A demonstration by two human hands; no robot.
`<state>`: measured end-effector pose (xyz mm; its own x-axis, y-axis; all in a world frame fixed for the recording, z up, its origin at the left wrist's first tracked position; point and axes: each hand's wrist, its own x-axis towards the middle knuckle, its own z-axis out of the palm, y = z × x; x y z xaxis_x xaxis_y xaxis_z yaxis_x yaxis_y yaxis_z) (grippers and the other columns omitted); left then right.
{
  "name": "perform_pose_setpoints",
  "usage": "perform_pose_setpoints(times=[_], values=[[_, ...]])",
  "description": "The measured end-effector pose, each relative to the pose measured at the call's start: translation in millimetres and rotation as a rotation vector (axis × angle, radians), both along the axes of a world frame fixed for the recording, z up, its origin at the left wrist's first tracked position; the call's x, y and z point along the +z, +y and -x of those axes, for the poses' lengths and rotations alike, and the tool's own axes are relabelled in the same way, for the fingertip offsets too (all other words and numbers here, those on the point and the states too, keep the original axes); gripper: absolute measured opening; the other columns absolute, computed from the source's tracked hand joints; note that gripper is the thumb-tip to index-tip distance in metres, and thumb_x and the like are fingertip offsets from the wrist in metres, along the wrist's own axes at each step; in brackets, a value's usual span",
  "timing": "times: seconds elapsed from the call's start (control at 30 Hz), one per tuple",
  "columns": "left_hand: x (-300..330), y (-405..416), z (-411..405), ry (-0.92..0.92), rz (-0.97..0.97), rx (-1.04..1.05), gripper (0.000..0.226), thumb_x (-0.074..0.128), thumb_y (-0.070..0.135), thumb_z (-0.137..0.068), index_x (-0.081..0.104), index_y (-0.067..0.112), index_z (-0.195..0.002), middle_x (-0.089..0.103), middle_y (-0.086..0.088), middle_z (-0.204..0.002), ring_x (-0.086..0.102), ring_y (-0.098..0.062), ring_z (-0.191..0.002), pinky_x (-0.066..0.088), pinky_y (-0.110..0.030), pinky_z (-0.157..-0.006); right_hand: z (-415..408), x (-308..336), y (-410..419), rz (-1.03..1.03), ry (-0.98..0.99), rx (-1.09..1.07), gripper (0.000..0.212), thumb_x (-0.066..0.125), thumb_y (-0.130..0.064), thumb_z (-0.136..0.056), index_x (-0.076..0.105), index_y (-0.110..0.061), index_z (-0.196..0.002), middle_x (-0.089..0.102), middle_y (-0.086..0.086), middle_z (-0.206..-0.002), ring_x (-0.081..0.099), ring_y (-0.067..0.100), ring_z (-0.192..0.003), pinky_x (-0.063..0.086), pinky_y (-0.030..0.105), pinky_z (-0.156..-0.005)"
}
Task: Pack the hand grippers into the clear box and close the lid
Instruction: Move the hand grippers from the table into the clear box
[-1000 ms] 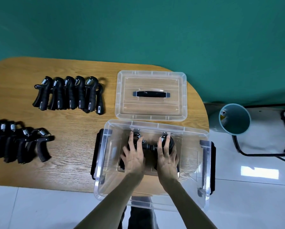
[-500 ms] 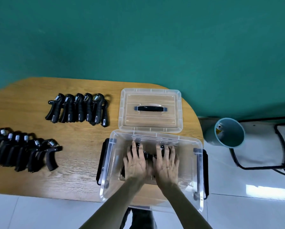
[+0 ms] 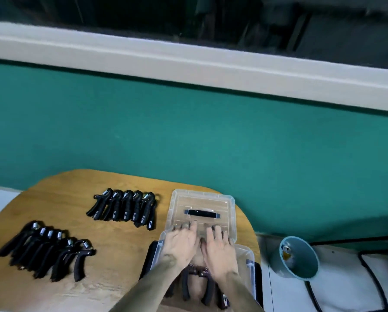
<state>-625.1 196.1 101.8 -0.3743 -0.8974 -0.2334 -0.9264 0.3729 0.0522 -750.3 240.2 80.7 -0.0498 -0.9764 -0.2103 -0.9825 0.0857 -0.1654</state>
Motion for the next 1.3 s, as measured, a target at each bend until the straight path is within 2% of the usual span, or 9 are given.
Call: perform_pose_setpoints(times=[0.07, 0.13, 0.27, 0.43, 0.67, 0.8, 0.97, 1.17, 1.3], values=[[16.7, -10.5, -7.8, 0.013, -0.001, 0.021, 0.043, 0.029, 0.033, -0.105, 0.037, 0.013, -0.142, 0.063, -0.007, -0.125, 0.062, -0.025, -0.108, 0.048, -0.035, -0.089, -1.0, 18.7, -11.0, -0.054, 0.0, 0.074, 0.047, 0.034, -0.041, -0.101, 0.034, -0.018, -0.142, 0.045, 0.009, -0.133, 0.051, 0.03, -0.115, 0.047, 0.042, -0.095], [32.9, -19.1, -17.6, 0.005, 0.022, 0.052, 0.047, 0.027, 0.035, -0.106, 0.035, 0.012, -0.146, 0.059, -0.01, -0.131, 0.058, -0.028, -0.113, 0.044, -0.04, -0.095, -5.2, 40.0, -22.7, -0.116, 0.018, 0.103, 0.065, 0.007, -0.052, -0.095, 0.02, -0.022, -0.151, 0.038, 0.008, -0.146, 0.043, 0.031, -0.127, 0.039, 0.043, -0.105], [68.9, -33.6, -43.6, -0.048, 0.106, 0.103, 0.051, 0.021, 0.038, -0.107, 0.028, 0.012, -0.15, 0.044, -0.012, -0.141, 0.049, -0.029, -0.119, 0.038, -0.044, -0.101, -21.9, 79.0, -49.3, -0.005, 0.083, 0.113, 0.056, 0.02, -0.05, -0.103, 0.023, -0.023, -0.152, 0.042, 0.007, -0.144, 0.042, 0.031, -0.126, 0.032, 0.044, -0.106], [103.6, -55.6, -88.1, -0.014, 0.155, 0.14, 0.049, 0.026, 0.041, -0.107, 0.028, 0.012, -0.147, 0.046, -0.01, -0.137, 0.049, -0.031, -0.122, 0.038, -0.044, -0.1, -60.5, 112.5, -75.3, 0.14, 0.153, 0.15, 0.083, -0.005, -0.056, -0.084, 0.034, -0.02, -0.149, 0.05, 0.008, -0.135, 0.05, 0.032, -0.116, 0.041, 0.045, -0.094], [120.5, -67.6, -192.4, -0.018, 0.165, 0.162, 0.055, 0.023, 0.043, -0.107, 0.022, 0.012, -0.153, 0.042, -0.01, -0.145, 0.047, -0.03, -0.127, 0.037, -0.044, -0.102, -159.1, 135.6, -89.8, 0.177, 0.163, 0.144, 0.089, -0.013, -0.057, -0.083, 0.03, -0.019, -0.151, 0.049, 0.009, -0.137, 0.05, 0.032, -0.115, 0.042, 0.045, -0.092], [119.1, -63.7, -263.7, -0.03, 0.157, 0.198, 0.05, 0.022, 0.044, -0.107, 0.032, 0.014, -0.146, 0.046, -0.009, -0.137, 0.052, -0.03, -0.12, 0.041, -0.043, -0.099, -225.2, 142.1, -90.2, 0.158, 0.13, 0.116, 0.087, -0.013, -0.058, -0.084, 0.025, -0.019, -0.153, 0.044, 0.008, -0.141, 0.047, 0.03, -0.118, 0.041, 0.043, -0.096], [117.6, -58.6, -338.6, -0.029, 0.125, 0.214, 0.043, 0.019, 0.044, -0.107, 0.036, 0.014, -0.134, 0.046, -0.01, -0.13, 0.055, -0.028, -0.107, 0.043, -0.041, -0.091, -291.0, 143.2, -89.3, 0.115, 0.072, 0.094, 0.057, 0.021, -0.051, -0.103, 0.028, -0.019, -0.149, 0.043, 0.007, -0.139, 0.045, 0.03, -0.12, 0.042, 0.043, -0.098], [107.8, -66.8, -383.8, -0.027, 0.102, 0.242, 0.04, 0.019, 0.043, -0.107, 0.035, 0.015, -0.131, 0.047, -0.01, -0.126, 0.057, -0.026, -0.103, 0.045, -0.039, -0.087, -332.4, 137.5, -88.8, 0.019, 0.064, 0.111, 0.053, 0.022, -0.048, -0.104, 0.029, -0.022, -0.149, 0.043, 0.005, -0.14, 0.045, 0.028, -0.124, 0.032, 0.047, -0.106], [99.1, -78.3, -401.8, -0.012, 0.066, 0.264, 0.04, 0.02, 0.043, -0.107, 0.033, 0.017, -0.135, 0.046, -0.01, -0.129, 0.057, -0.027, -0.104, 0.045, -0.04, -0.089, -343.3, 127.7, -107.1, -0.008, 0.054, 0.117, 0.05, 0.022, -0.048, -0.104, 0.032, -0.023, -0.146, 0.044, 0.004, -0.139, 0.045, 0.027, -0.123, 0.035, 0.044, -0.105]])
